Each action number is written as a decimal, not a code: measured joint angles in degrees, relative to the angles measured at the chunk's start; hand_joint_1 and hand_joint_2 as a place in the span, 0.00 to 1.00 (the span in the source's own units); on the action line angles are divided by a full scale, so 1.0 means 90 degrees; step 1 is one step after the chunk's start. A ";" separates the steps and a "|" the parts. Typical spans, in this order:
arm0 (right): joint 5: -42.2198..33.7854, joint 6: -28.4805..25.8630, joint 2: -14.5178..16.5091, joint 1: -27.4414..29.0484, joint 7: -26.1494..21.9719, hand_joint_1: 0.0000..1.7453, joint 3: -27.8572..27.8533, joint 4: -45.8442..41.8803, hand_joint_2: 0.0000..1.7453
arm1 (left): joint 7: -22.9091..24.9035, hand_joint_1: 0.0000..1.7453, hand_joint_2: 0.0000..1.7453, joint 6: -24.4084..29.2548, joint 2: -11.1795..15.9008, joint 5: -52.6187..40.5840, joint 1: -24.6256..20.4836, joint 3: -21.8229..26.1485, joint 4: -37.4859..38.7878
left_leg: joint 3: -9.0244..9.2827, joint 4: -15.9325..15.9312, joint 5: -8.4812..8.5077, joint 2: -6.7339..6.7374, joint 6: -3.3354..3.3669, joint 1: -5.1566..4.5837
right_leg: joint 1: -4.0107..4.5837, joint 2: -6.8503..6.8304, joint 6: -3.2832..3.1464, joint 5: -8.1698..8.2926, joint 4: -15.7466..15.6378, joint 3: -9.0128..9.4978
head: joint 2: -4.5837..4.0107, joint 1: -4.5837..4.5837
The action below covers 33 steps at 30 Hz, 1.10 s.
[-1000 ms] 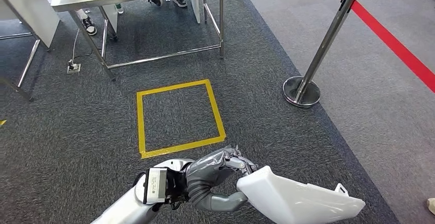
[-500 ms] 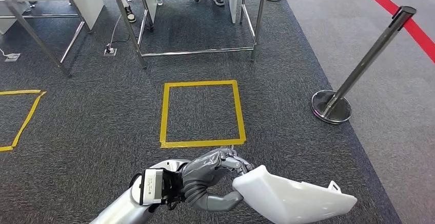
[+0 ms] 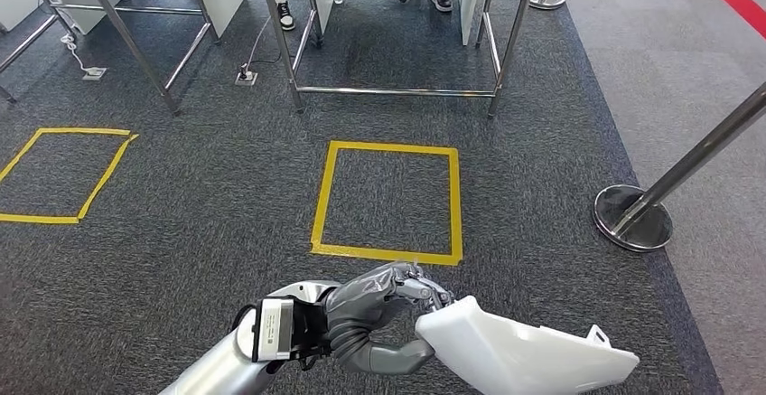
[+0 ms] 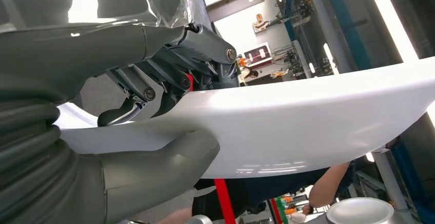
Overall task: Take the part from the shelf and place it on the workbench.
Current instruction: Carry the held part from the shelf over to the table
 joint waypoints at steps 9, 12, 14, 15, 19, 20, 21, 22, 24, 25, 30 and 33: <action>0.0047 -0.0069 0.0055 -0.0005 -0.0106 0.00 -0.0002 0.0000 0.00 | 0.0000 1.00 1.00 0.0002 0.0011 -0.0056 0.0000 -0.0005 -0.0041 | 0.0044 -0.0081 0.0014 0.0038 -0.0103 0.0038 | 0.0064 0.0015 -0.0109 -0.0016 0.0010 0.0001 | 0.0000 0.0003; 0.0056 -0.0070 0.0059 -0.0005 -0.0111 0.00 -0.0002 0.0000 0.00 | 0.0000 1.00 1.00 0.0002 0.0012 -0.0060 0.0000 -0.0006 -0.0043 | 0.0044 -0.0083 0.0012 0.0039 -0.0193 0.0049 | 0.0068 0.0015 -0.0116 -0.0020 0.0011 0.0002 | 0.0000 0.0004; 0.0061 -0.0072 0.0060 -0.0005 -0.0118 0.00 -0.0002 0.0000 0.00 | 0.0000 1.00 1.00 0.0002 0.0012 -0.0064 0.0000 -0.0006 -0.0046 | 0.0042 -0.0081 0.0011 0.0040 -0.0197 0.0047 | 0.0063 0.0014 -0.0116 -0.0020 0.0010 0.0004 | 0.0000 0.0005; 0.0063 -0.0073 0.0061 -0.0004 -0.0123 0.00 -0.0002 0.0000 0.00 | 0.0000 1.00 1.00 0.0002 0.0012 -0.0065 0.0000 -0.0006 -0.0048 | 0.0041 -0.0078 0.0010 0.0040 -0.0198 0.0044 | 0.0058 0.0014 -0.0116 -0.0020 0.0009 0.0005 | 0.0000 0.0006; 0.0064 -0.0076 0.0061 -0.0004 -0.0138 0.00 -0.0005 0.0000 0.00 | 0.0000 1.00 1.00 0.0000 0.0012 -0.0066 0.0000 -0.0006 -0.0066 | 0.0036 -0.0069 0.0008 0.0040 -0.0198 0.0033 | 0.0045 0.0014 -0.0114 -0.0019 0.0000 0.0010 | 0.0000 0.0006; 0.0064 -0.0077 0.0061 -0.0004 -0.0139 0.00 -0.0005 0.0000 0.00 | 0.0000 1.00 1.00 0.0000 0.0013 -0.0066 0.0001 -0.0006 -0.0075 | 0.0035 -0.0068 0.0008 0.0040 -0.0198 0.0031 | 0.0044 0.0014 -0.0113 -0.0018 -0.0004 0.0011 | 0.0000 0.0007; 0.0064 -0.0077 0.0061 -0.0004 -0.0140 0.00 -0.0005 0.0000 0.00 | 0.0000 1.00 1.00 0.0000 0.0013 -0.0066 0.0001 -0.0006 -0.0083 | 0.0035 -0.0068 0.0007 0.0040 -0.0197 0.0030 | 0.0042 0.0014 -0.0112 -0.0018 -0.0006 0.0013 | 0.0000 0.0006; 0.0064 -0.0078 0.0061 -0.0004 -0.0141 0.00 -0.0005 0.0000 0.00 | 0.0000 1.00 1.00 0.0000 0.0014 -0.0066 0.0001 -0.0006 -0.0091 | 0.0035 -0.0066 0.0007 0.0040 -0.0196 0.0030 | 0.0041 0.0014 -0.0112 -0.0017 -0.0008 0.0013 | 0.0000 0.0006; 0.0066 -0.0083 0.0063 -0.0004 -0.0149 0.00 -0.0005 0.0000 0.00 | 0.0000 1.00 1.00 -0.0004 0.0014 -0.0066 0.0001 -0.0006 -0.0098 | 0.0034 -0.0064 0.0006 0.0040 -0.0195 0.0028 | 0.0040 0.0014 -0.0111 -0.0017 -0.0009 0.0014 | 0.0000 0.0005; 0.0069 -0.0088 0.0066 -0.0004 -0.0157 0.00 -0.0005 0.0000 0.00 | 0.0000 1.00 1.00 -0.0009 0.0014 -0.0066 0.0001 -0.0007 -0.0100 | 0.0034 -0.0063 0.0005 0.0040 -0.0194 0.0028 | 0.0039 0.0014 -0.0111 -0.0017 -0.0009 0.0014 | 0.0000 0.0005; 0.0109 -0.0102 0.0089 -0.0008 -0.0200 0.00 -0.0005 -0.0002 0.00 | -0.0001 1.00 1.00 -0.0021 0.0007 -0.0064 -0.0002 -0.0003 -0.0162 | 0.0194 -0.0325 0.0093 0.0050 -0.0042 0.0041 | 0.0002 0.0007 -0.0026 0.0030 -0.0133 0.0090 | 0.0000 0.0002; 0.0115 -0.0104 0.0094 -0.0012 -0.0214 0.00 -0.0007 0.0000 0.00 | -0.0006 1.00 1.00 -0.0027 -0.0011 -0.0058 -0.0010 -0.0003 -0.0196 | 0.0433 -0.0654 0.0220 0.0101 0.0031 0.0102 | 0.0019 -0.0029 0.0013 -0.0308 0.0511 -0.0207 | 0.0000 0.0044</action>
